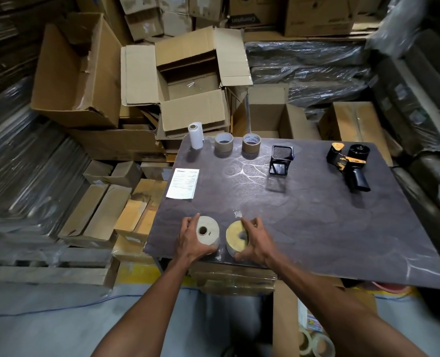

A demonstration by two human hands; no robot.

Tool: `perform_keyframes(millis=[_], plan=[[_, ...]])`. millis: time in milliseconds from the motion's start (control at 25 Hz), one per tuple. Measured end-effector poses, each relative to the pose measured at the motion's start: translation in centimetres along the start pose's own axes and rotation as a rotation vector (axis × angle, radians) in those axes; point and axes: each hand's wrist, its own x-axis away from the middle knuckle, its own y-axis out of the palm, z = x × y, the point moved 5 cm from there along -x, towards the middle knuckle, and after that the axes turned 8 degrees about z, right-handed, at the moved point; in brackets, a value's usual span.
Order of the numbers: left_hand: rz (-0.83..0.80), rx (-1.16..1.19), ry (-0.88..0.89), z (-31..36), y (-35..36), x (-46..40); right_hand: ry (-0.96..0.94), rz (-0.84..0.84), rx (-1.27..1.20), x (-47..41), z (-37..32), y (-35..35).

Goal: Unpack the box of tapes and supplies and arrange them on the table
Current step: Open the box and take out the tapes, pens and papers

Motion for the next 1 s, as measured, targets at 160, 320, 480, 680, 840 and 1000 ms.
perform_keyframes(millis=[160,320,480,680,840,1000], plan=[[-0.01,0.039,-0.036,-0.4,0.3,0.9,0.012,-0.053,0.02,-0.4,-0.3,0.0],[0.132,-0.027,0.012,-0.4,0.6,3.7,0.056,-0.069,0.007,0.1,0.5,0.0],[0.28,-0.051,0.083,1.0,0.6,7.0,0.137,-0.093,-0.044,1.6,3.0,-1.0],[0.175,-0.005,0.213,4.1,3.0,11.3,0.217,-0.087,-0.066,4.8,6.1,-2.9],[0.021,0.049,0.229,6.3,6.0,15.5,0.234,-0.047,-0.062,8.1,9.1,-4.8],[-0.058,0.04,0.218,9.2,9.5,19.1,0.208,0.021,-0.054,12.7,12.6,-6.8]])
